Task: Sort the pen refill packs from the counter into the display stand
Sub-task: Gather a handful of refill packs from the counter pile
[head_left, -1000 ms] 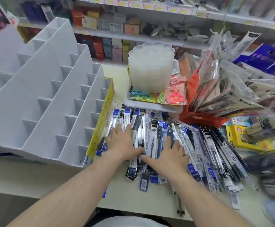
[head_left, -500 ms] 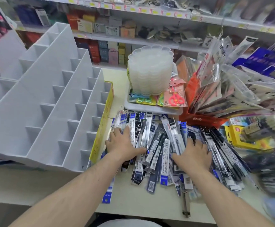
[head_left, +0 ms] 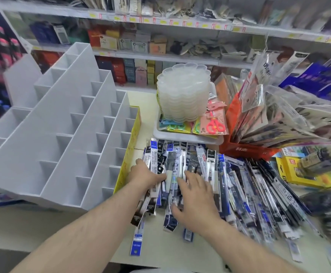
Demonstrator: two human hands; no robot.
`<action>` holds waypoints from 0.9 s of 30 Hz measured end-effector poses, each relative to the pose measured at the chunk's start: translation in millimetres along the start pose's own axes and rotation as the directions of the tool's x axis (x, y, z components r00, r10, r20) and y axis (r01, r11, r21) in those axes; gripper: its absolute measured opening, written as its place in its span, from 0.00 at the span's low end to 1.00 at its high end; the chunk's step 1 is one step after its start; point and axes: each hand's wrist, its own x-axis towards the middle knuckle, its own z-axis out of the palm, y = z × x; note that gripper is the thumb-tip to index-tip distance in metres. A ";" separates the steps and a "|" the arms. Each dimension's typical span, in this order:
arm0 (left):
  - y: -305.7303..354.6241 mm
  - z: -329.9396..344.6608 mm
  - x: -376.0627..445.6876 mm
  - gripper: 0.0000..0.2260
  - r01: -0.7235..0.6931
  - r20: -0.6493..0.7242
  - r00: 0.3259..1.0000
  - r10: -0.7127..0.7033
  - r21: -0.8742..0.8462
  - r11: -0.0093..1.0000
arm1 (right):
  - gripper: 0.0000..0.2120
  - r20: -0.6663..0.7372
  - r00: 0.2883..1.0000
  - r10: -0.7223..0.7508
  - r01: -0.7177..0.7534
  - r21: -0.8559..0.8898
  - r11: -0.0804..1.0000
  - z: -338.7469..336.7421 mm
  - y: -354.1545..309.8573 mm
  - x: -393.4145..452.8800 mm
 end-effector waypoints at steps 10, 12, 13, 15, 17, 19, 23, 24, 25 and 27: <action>6.0 -30.1 -10.4 0.19 -0.132 -0.039 0.991 0.128 -0.144 0.981 | 0.36 0.212 0.965 -0.153 0.170 -0.063 0.983 8.3 5.7 9.6; 7.0 -40.3 -17.5 0.17 -0.181 -0.062 0.983 0.173 -0.165 0.970 | 0.33 0.179 0.976 -0.122 0.131 -0.039 0.991 7.6 9.7 10.7; 7.1 -45.0 -21.1 0.17 -0.199 -0.070 0.979 0.189 -0.177 0.964 | 0.32 0.153 0.983 -0.103 0.110 -0.036 0.993 7.1 12.2 11.0; 8.3 -54.1 -29.5 0.18 -0.237 -0.077 0.971 0.225 -0.221 0.946 | 0.30 0.099 0.993 -0.060 0.065 -0.042 0.997 3.3 17.5 12.5; 10.2 -61.1 -38.2 0.20 -0.280 -0.075 0.960 0.270 -0.299 0.912 | 0.28 0.080 0.997 -0.016 0.019 -0.042 0.999 -2.9 20.6 14.5; 11.5 -66.0 -43.9 0.20 -0.323 -0.094 0.945 0.312 -0.389 0.862 | 0.26 0.074 0.997 0.011 -0.010 -0.022 1.000 -9.9 21.3 17.7; 13.8 -74.7 -56.6 0.18 -0.424 -0.192 0.903 0.385 -0.542 0.726 | 0.22 -0.016 0.994 0.105 -0.094 0.326 0.941 -27.6 16.1 23.9; 13.3 -75.3 -58.8 0.19 -0.443 -0.222 0.894 0.389 -0.565 0.696 | 0.22 -0.021 0.993 0.120 -0.099 0.438 0.894 -31.8 12.6 25.2; 11.9 -75.0 -60.4 0.19 -0.458 -0.254 0.888 0.384 -0.576 0.677 | 0.22 -0.010 0.994 0.112 -0.092 0.507 0.857 -35.0 6.9 26.4; 6.4 -73.5 -62.9 0.19 -0.491 -0.326 0.871 0.368 -0.570 0.659 | 0.24 0.016 1.000 0.023 -0.027 0.491 0.871 -35.6 -7.9 30.8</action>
